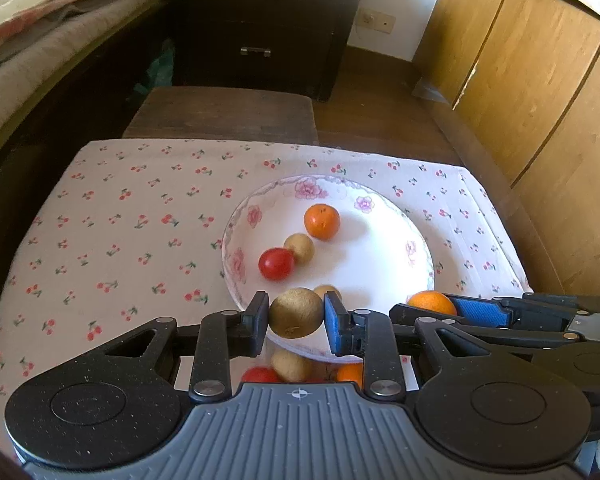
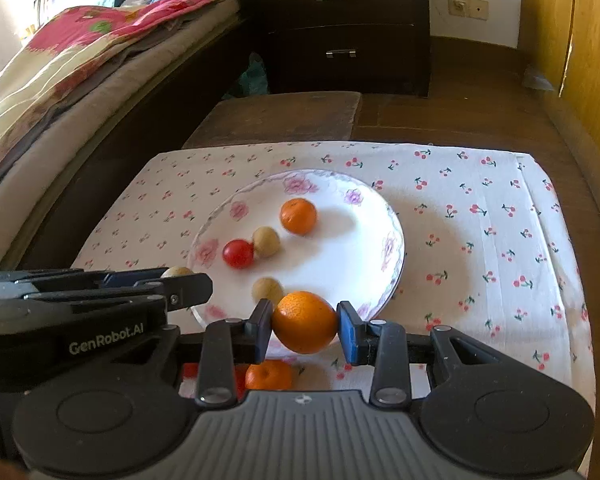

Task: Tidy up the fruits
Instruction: 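Release the kiwi into the bowl with the left tool while the right tool drops the mandarin in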

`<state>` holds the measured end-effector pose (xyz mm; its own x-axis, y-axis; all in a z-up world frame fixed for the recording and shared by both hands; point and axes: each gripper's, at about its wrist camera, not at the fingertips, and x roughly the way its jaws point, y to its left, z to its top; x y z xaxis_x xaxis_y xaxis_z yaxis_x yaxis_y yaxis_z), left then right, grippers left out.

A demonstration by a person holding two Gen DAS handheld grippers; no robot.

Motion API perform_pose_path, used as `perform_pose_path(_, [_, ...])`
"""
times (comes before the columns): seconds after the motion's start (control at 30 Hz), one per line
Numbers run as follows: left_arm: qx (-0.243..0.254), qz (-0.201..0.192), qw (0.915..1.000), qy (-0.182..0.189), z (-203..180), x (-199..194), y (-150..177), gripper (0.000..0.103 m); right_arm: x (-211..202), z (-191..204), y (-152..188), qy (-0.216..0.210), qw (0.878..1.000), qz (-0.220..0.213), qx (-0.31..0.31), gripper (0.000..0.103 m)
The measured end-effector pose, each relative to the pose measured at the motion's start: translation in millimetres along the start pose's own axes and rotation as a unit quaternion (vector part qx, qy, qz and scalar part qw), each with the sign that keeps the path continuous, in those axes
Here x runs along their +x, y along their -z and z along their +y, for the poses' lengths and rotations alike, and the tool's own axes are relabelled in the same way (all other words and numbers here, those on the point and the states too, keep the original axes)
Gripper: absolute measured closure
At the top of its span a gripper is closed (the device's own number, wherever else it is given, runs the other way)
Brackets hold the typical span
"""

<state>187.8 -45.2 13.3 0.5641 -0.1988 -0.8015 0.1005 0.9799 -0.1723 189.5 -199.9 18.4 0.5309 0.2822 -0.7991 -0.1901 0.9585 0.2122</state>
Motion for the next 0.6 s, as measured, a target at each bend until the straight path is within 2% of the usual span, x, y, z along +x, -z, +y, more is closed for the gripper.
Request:
perform_pose_path(0.27, [0.000, 0.011, 0.9999, -0.008, 2.0, 19.1, -4.9, 0.067, 18.8, -5.8, -4.4, 0.009, 1.000, 0.002, -0.004, 0.067])
perform_pose_path(0.6, [-0.005, 0.015, 0.9998, -0.014, 3.8, 25.3, -3.7, 0.065, 22.5, -6.6, -6.2, 0.011, 1.000, -0.006, -0.003, 0.066])
